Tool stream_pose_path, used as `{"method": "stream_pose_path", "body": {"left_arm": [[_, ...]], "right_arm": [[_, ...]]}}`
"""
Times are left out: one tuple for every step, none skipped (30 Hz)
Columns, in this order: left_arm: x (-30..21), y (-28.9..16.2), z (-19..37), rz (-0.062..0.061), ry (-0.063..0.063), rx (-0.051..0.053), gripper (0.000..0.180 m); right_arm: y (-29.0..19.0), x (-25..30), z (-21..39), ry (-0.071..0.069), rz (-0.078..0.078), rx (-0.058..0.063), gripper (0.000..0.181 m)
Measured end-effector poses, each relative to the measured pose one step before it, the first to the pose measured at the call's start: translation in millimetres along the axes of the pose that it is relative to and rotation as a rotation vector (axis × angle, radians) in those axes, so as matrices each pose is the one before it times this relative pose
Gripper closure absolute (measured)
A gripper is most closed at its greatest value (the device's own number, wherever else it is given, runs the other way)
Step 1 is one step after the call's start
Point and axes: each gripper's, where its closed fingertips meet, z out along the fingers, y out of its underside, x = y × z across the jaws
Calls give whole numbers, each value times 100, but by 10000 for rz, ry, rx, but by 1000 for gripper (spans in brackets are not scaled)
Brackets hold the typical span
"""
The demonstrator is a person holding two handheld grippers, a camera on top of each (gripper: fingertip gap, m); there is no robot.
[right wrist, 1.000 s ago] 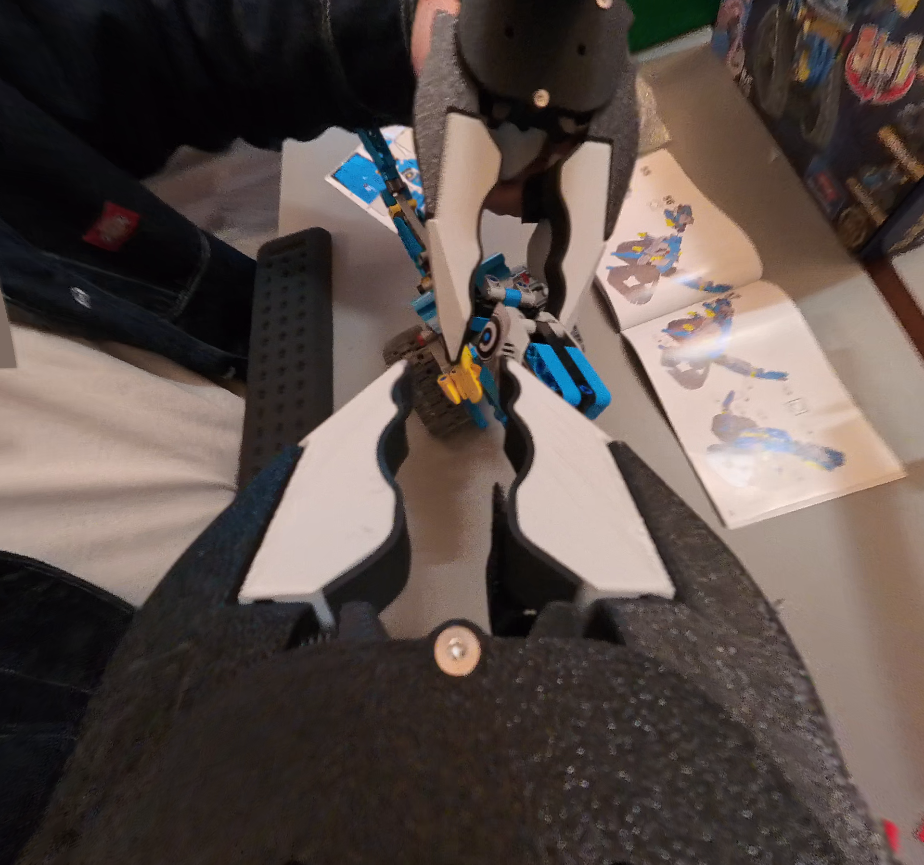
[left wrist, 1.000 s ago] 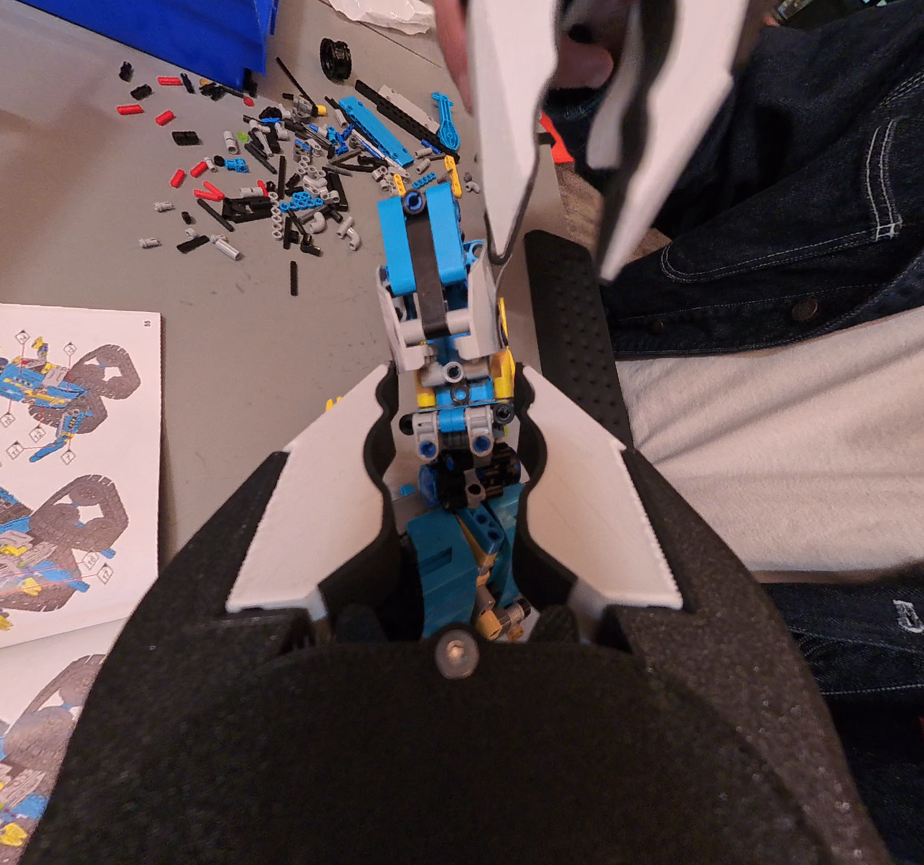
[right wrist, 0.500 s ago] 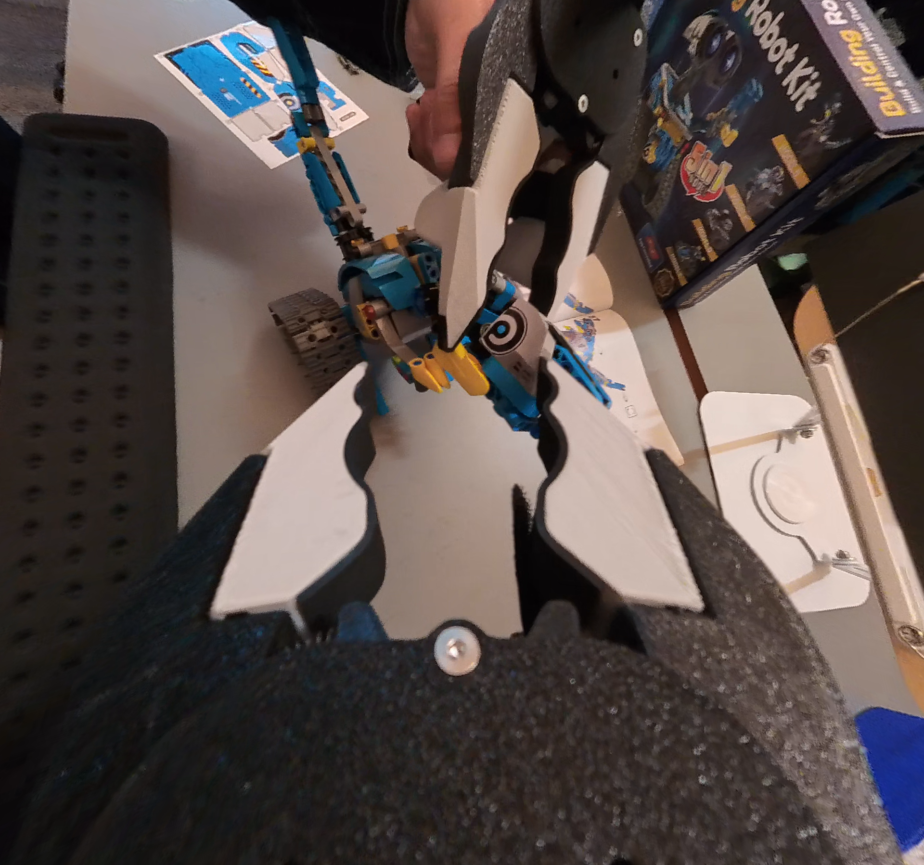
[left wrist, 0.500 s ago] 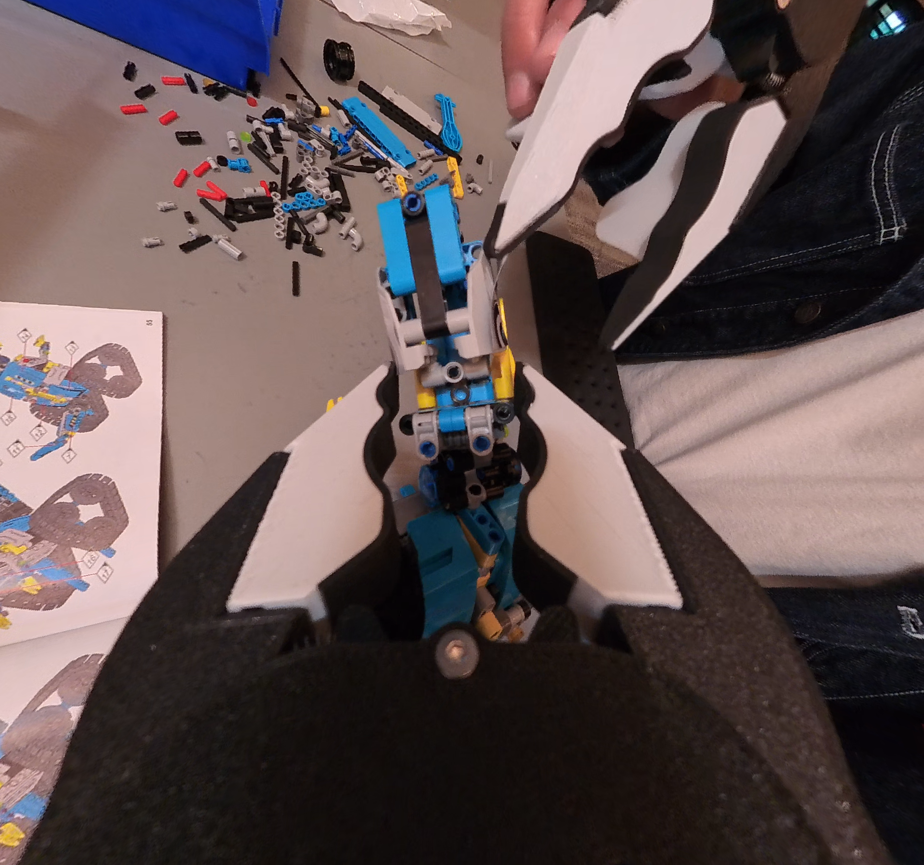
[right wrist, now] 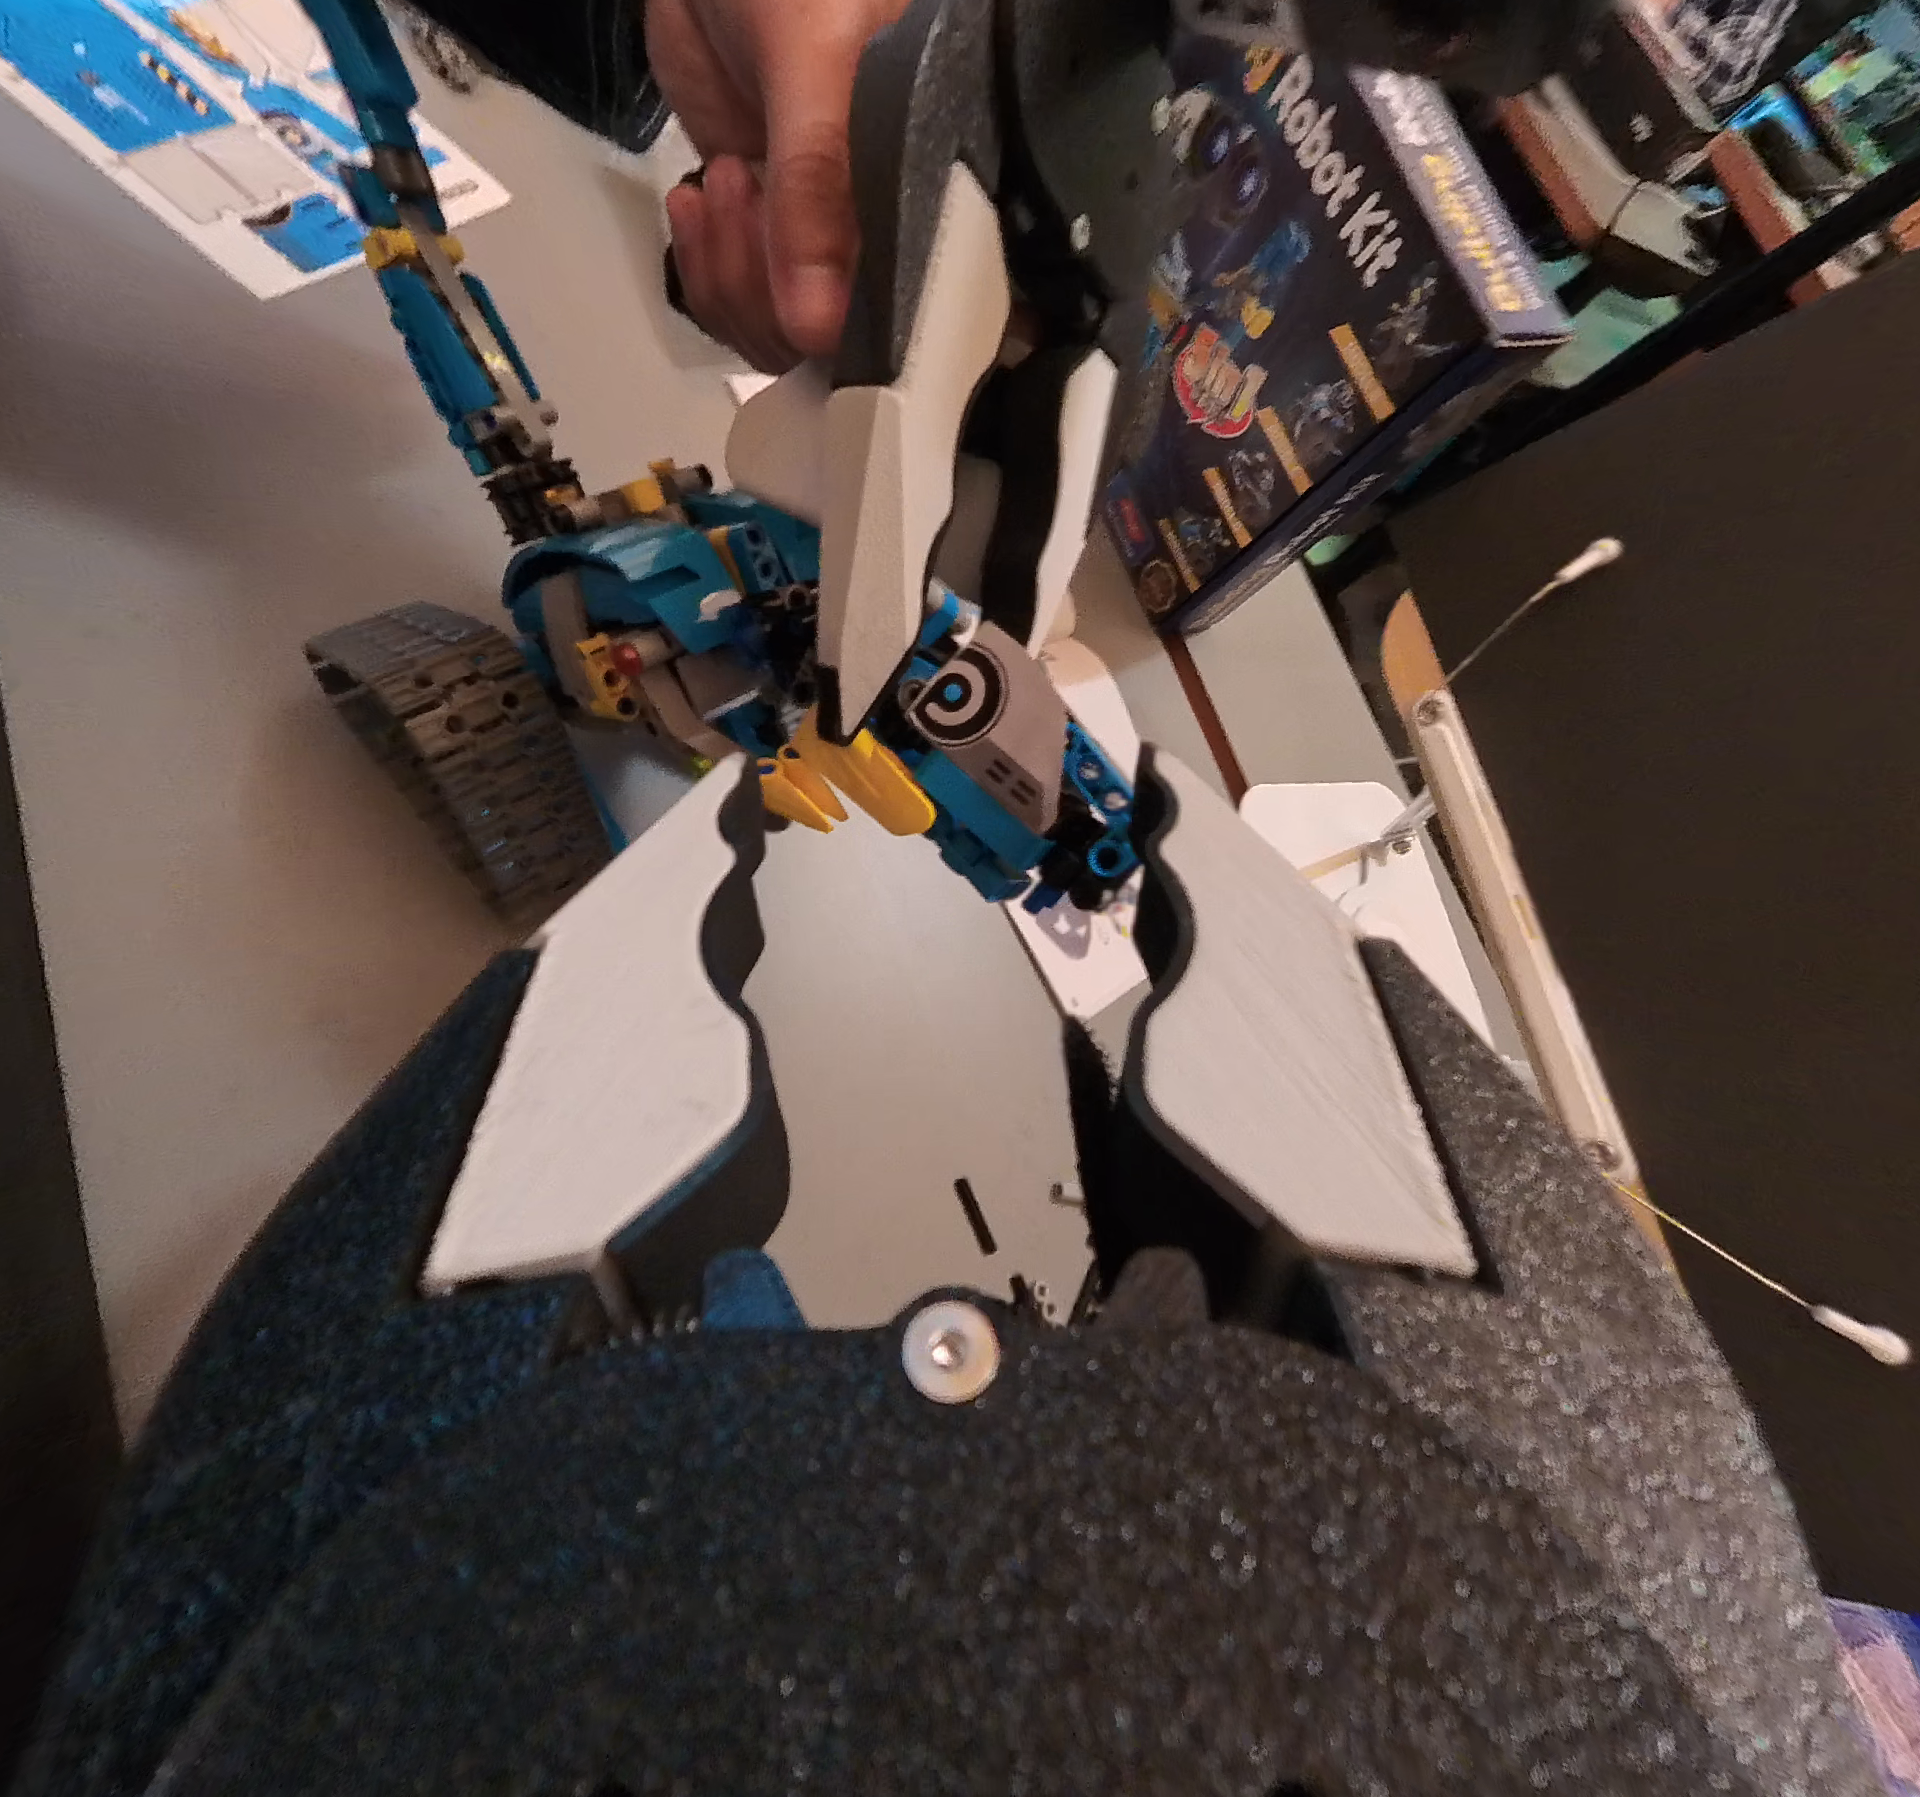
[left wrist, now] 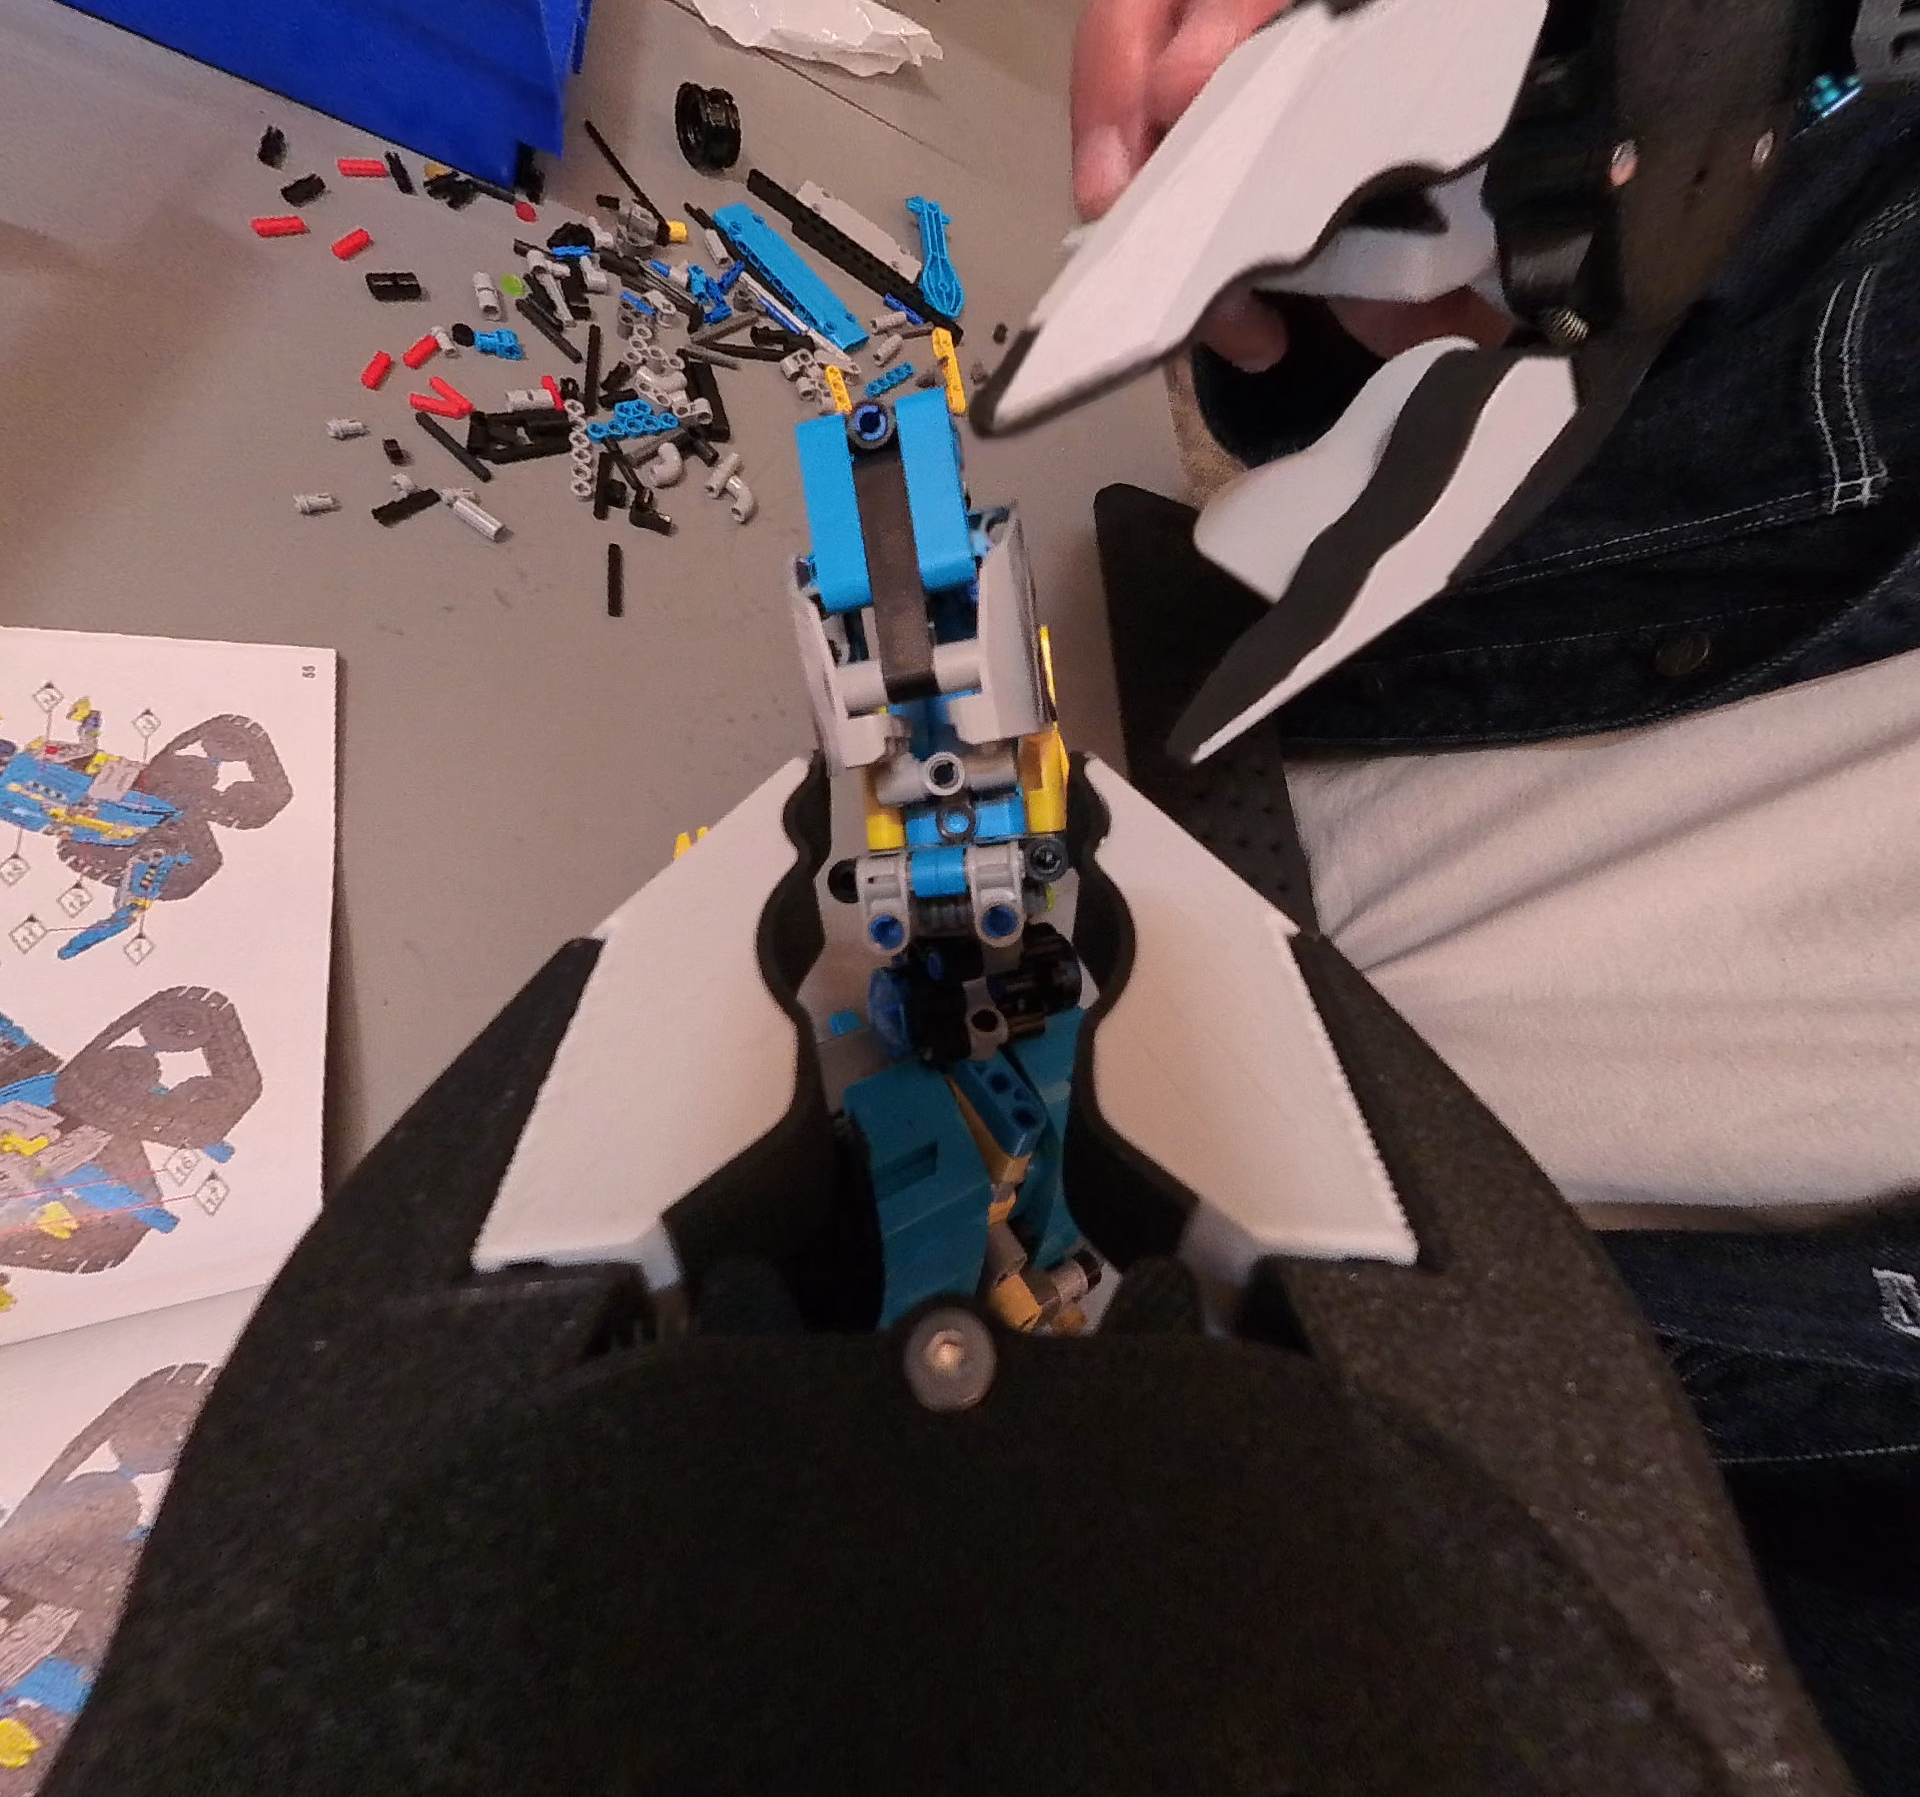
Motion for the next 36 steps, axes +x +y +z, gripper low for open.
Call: {"method": "stream_pose_path", "body": {"left_arm": [[10,4,-5,-19,16,11,136],[-6,-1,6,-20,14,13,136],[-9,-13,8,-5,10,19,136],[17,-6,14,-14,28,19,136],[6,-8,13,-21,32,21,136],[-4,-3,0,-19,31,18,136],[-7,1,-11,-11,30,11,136],[3,3,-24,-3,21,8,136],[-6,0,-17,-6,14,6,136],[7,2,6,-15,17,4,136],[2,3,0,-17,19,0,136],[-20,-5,17,-18,20,-6,136],[4,-5,11,-12,20,-11,136],[-1,3,22,4,13,-16,136],[4,-14,21,14,-1,-19,136],[-66,0,20,0,-45,-17,136],[-78,-21,29,-22,-42,-9,135],[40,-10,25,-1,23,-3,136],[34,-5,17,27,7,-5,136],[11,3,5,11,-2,-6,136],[3,-2,6,-9,-2,-3,136],[4,-1,6,-20,-6,-4,136],[-25,-10,26,-20,-33,-3,136],[-48,-51,46,-19,-77,11,136],[-41,-134,63,-44,-98,41,136],[49,-183,90,-60,-67,40,136],[105,-154,134,-62,-55,-12,134],[81,-114,141,-37,-75,-60,129],[52,-100,142,-12,-102,-79,123],[35,-115,118,-29,-119,-84,121],[120,-149,56,-31,-58,-47,119],[163,-230,-12,-25,-27,8,117],[3,-284,-64,-72,-80,37,116],[-10,-342,-93,-117,-45,72,116],[8,-376,-106,-163,1,89,115],[-227,-365,-84,-258,-90,75,115]], "right_arm": [[-287,274,-346,110,108,232,112],[-336,23,-356,-36,146,271,115],[-393,-95,-335,-45,115,343,117],[-245,-144,-244,30,17,310,121],[137,-193,-18,60,-17,127,124],[429,-103,194,140,101,-14,124],[425,-226,268,50,268,24,124],[285,-319,151,-35,255,121,124],[180,-111,35,104,119,154,124],[129,-78,-22,119,-10,112,125],[66,-115,-23,103,-92,61,125],[-77,-32,-32,202,-257,90,125],[-50,-32,-3,209,-301,30,127],[98,-16,129,148,-186,-63,127],[345,97,220,131,-89,-194,125],[493,129,195,68,-36,-226,125],[118,72,9,-15,76,16,125],[-83,98,-134,-45,208,114,126],[24,130,-133,-31,175,37,126],[180,267,-133,67,54,-41,125],[198,297,-138,121,-14,-48,125],[64,219,-149,90,-11,18,125],[-131,28,-148,-15,45,124,126],[-291,-167,-112,-124,139,204,126],[-337,-227,-53,-149,160,235,126],[-210,-124,32,-29,37,157,126],[-11,-44,132,49,-95,25,126],[85,-82,206,39,-150,-36,125],[95,-28,223,78,-144,-42,125],[94,-36,209,50,-94,-29,125],[-11,-98,136,1,-49,39,125],[-135,-24,41,40,-21,119,125],[-153,-37,-24,-8,33,134,126],[-151,-28,-49,-34,99,140,126],[-213,99,-97,36,77,197,126],[-222,257,-157,88,79,229,126]]}}
